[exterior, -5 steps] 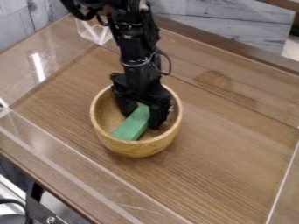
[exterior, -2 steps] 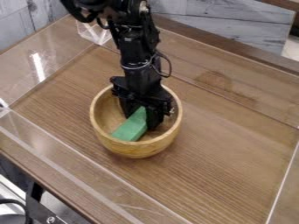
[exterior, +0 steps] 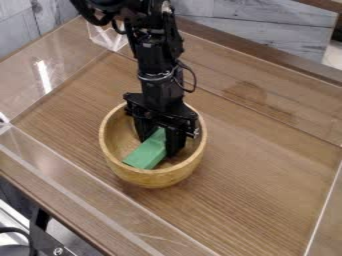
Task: Remove the green block from inside the brown bowl and put it on the table
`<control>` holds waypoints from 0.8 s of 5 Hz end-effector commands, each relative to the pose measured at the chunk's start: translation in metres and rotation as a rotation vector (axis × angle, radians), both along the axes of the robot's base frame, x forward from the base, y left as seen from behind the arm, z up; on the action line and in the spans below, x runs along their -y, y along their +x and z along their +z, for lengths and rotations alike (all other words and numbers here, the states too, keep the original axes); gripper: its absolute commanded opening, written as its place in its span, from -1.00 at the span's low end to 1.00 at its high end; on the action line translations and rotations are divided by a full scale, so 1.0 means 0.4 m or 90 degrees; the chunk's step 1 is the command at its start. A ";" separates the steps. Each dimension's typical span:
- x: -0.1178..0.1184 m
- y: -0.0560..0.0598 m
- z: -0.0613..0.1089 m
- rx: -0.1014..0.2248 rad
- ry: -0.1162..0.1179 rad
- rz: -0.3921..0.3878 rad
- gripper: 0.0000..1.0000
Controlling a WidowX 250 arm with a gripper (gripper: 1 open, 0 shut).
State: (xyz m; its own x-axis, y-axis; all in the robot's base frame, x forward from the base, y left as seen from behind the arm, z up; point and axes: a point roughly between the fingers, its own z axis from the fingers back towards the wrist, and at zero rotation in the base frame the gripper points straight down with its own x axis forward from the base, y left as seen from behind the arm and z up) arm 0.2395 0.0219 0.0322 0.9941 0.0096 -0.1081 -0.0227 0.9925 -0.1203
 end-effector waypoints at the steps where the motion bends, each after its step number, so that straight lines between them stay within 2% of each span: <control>1: 0.009 0.029 0.056 0.034 0.004 0.002 -1.00; 4: 0.049 0.019 0.097 -0.006 -0.010 0.000 -1.00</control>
State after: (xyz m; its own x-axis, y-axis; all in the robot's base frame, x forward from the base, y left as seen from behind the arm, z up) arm 0.2365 0.0021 0.0526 0.9809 0.0023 -0.1945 -0.0305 0.9894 -0.1418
